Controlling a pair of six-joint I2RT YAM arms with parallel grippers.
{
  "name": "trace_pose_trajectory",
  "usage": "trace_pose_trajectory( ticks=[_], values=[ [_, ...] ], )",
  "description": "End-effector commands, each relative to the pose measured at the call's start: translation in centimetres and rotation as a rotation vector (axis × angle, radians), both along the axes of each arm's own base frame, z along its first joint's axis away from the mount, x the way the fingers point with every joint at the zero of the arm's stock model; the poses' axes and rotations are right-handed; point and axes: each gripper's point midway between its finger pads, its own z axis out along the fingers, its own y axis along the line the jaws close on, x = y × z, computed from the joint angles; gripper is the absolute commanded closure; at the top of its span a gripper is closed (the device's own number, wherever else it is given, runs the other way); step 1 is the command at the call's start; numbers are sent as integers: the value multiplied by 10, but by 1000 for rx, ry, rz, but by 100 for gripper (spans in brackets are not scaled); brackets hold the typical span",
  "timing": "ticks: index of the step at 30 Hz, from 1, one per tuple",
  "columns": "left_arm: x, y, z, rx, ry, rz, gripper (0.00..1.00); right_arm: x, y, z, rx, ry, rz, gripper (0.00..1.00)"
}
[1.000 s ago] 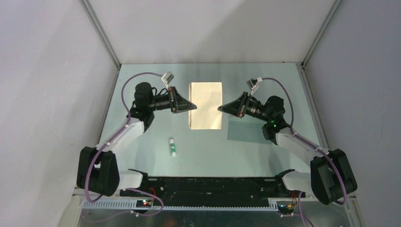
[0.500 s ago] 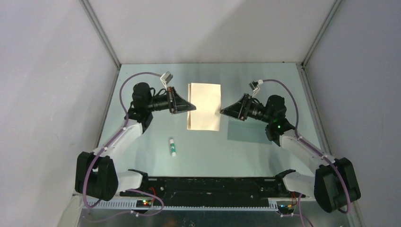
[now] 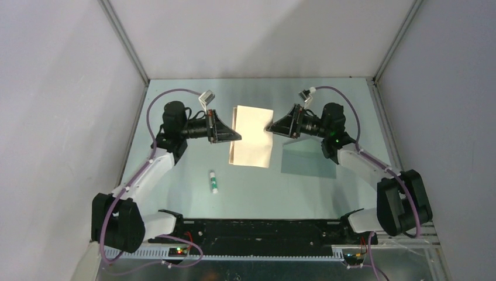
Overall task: Place the letter into the envelope and seal it
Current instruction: Fold the letter.
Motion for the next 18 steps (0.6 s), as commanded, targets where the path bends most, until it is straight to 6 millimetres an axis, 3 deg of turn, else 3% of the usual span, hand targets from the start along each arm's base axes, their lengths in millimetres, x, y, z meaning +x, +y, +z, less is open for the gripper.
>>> trace_pose_trajectory(
  ticks=[1,4,7,12,15,16,18],
  values=[
    [-8,1,32,-30,-121,-37,100,-10,17,30,65,-90,108,21],
    [-9,0,31,-31,-107,-50,100,-8,20,37,85,-119,94,27],
    [-8,0,25,-26,-78,-57,100,-6,21,48,117,-151,76,40],
    [-7,-1,22,-24,-58,-60,100,-5,30,54,114,-182,89,48],
    [-5,-1,24,-25,-60,-60,100,-11,37,53,96,-183,108,73],
    [-5,-1,24,-25,-59,-57,100,-11,38,52,88,-183,101,90],
    [-3,-1,28,-30,-68,-50,100,-10,36,54,78,-189,77,100]
  ],
)
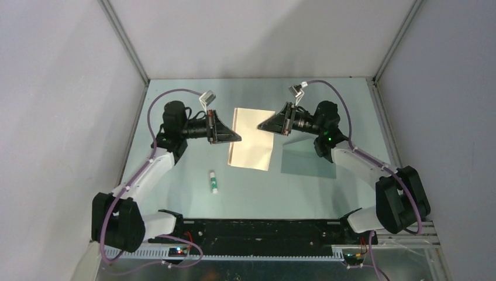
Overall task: Place the letter into the envelope and seal it
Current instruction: Fold the letter.
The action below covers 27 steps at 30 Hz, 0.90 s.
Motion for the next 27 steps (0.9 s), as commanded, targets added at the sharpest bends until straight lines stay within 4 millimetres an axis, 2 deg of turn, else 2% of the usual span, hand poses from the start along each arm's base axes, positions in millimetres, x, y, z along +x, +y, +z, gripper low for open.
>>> trace_pose_trajectory(
  ticks=[1,2,4,6,10,11,12,13,14,15,16,17,18,20,21,23,24,25,26,27],
  values=[
    [2,-1,26,-28,-62,-17,96,4,2,16,-6,-60,-46,100],
    [4,-2,27,-32,-63,-15,88,3,1,20,-5,-77,-57,100],
    [4,-2,30,-45,-65,-19,54,5,-2,24,-6,-89,-86,100],
    [4,-3,29,-57,-54,-25,37,8,-4,27,-3,-93,-107,100],
    [11,-1,16,-35,4,11,27,18,-9,23,-18,-76,-163,100],
    [20,2,5,5,40,70,27,25,-11,16,-40,-51,-203,100],
    [30,8,5,41,-21,120,27,32,-13,7,-64,-15,-250,100],
    [40,18,-12,122,61,229,27,35,-11,2,-84,-8,-270,100],
    [49,28,-15,170,34,296,27,44,-14,-13,-129,38,-344,100],
    [59,43,-23,244,53,432,28,43,-7,-20,-157,25,-356,100],
    [65,54,-26,275,47,503,29,52,-9,-29,-181,36,-428,100],
    [71,68,-26,310,36,607,30,52,1,-42,-196,59,-435,100],
    [73,75,-30,323,43,656,31,60,2,-46,-175,85,-491,100],
    [75,91,-28,344,29,765,35,68,17,-80,-174,163,-534,100],
    [75,96,-24,344,13,805,38,70,21,-87,-174,176,-554,100],
    [72,94,-27,338,27,792,41,80,26,-113,-203,220,-651,100],
    [68,86,-34,333,57,736,43,86,28,-127,-215,240,-703,100],
    [65,81,-39,331,81,703,48,89,29,-132,-220,249,-723,100],
    [61,72,-49,316,124,639,52,92,28,-149,-253,286,-762,100],
    [58,65,-53,301,154,607,57,94,27,-154,-267,300,-787,100]
  ],
)
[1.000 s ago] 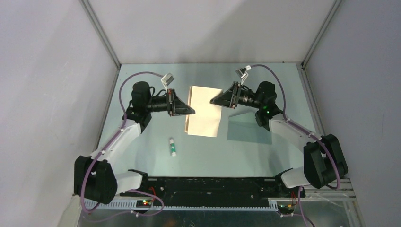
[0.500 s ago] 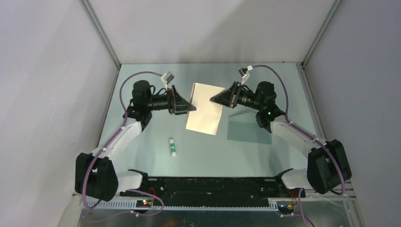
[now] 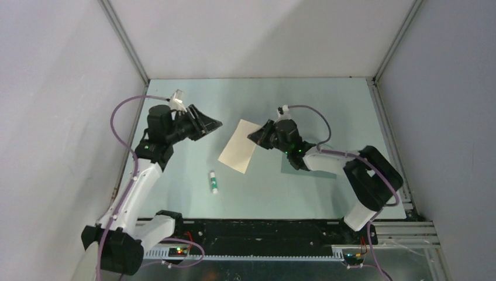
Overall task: Place the letter into the envelope and seal it
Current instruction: Fold the letter.
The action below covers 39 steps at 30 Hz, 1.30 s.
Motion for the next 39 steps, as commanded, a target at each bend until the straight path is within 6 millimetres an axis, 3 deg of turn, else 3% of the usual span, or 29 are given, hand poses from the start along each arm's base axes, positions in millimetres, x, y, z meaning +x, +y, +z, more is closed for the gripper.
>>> trace_pose_trajectory(
  ticks=[1,4,8,13,19,26,31,35,39],
  values=[
    [-10,-19,-49,-37,161,-105,60,33,-21,-35,-61,50,-310,100],
    [-24,-34,-74,-84,239,-149,65,32,-40,-65,-149,129,-411,100],
    [-33,-57,-98,-127,319,-198,67,21,-59,-89,-235,200,-511,100],
    [-24,-80,-114,-148,337,-211,68,10,-68,-108,-272,265,-557,100],
    [-21,-95,-151,-99,425,-243,73,4,-69,-123,-270,311,-570,100],
    [-26,-97,-206,10,577,-209,73,-2,-70,-139,-294,354,-564,100],
    [-19,-88,-229,82,612,-138,74,-10,-78,-146,-314,363,-551,100],
    [-16,-88,-238,100,630,-131,74,-16,-72,-146,-328,356,-450,100],
    [-11,-91,-231,90,615,-139,78,-20,-72,-145,-308,353,-405,88]
  ],
)
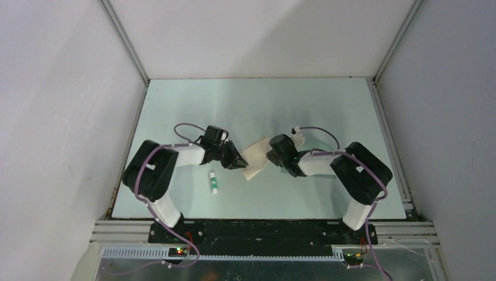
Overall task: Place the letter into the envelope and seal it
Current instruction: Fold the letter.
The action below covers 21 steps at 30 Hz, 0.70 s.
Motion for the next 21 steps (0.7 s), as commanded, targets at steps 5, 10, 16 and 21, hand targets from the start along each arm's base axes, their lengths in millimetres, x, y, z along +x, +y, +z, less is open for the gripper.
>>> trace_pose_trajectory(
  ticks=[5,10,16,21],
  values=[
    [13,-7,50,5,-157,-26,75,-7,-5,6,25,8,71,77],
    [12,-9,46,64,-134,-99,70,-3,-4,18,36,-29,93,44],
    [16,-14,10,91,-62,-150,72,3,-8,19,50,-30,101,50],
    [24,-13,-2,142,-47,-184,73,7,-13,17,35,-37,123,51]
  ],
)
